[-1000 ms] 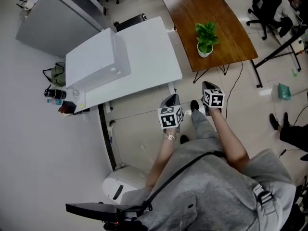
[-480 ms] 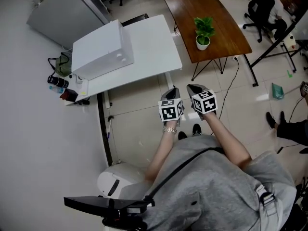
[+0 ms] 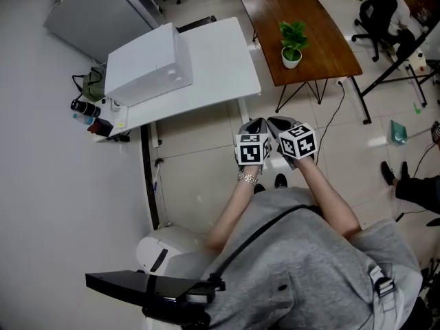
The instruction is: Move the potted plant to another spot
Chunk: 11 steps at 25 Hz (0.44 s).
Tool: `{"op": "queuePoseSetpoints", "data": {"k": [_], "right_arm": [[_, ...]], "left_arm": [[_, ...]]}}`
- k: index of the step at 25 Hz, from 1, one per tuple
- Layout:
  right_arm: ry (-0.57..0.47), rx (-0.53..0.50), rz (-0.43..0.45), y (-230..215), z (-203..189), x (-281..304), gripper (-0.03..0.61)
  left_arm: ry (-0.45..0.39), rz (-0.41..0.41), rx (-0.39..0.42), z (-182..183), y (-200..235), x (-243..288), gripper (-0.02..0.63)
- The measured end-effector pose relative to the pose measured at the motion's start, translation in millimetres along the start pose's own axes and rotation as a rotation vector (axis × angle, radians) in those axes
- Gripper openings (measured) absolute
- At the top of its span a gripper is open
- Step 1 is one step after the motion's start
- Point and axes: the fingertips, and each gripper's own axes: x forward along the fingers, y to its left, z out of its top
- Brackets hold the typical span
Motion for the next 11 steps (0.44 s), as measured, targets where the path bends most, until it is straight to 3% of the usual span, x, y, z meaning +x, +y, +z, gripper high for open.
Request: {"op": "queuePoseSetpoints", "data": {"k": [11], "right_arm": [[0.028,0.023,0.052,-12,-5,-16,0.0]], "left_arm": [[0.004,0.018,0.013,3,-18,9,0.015]]}}
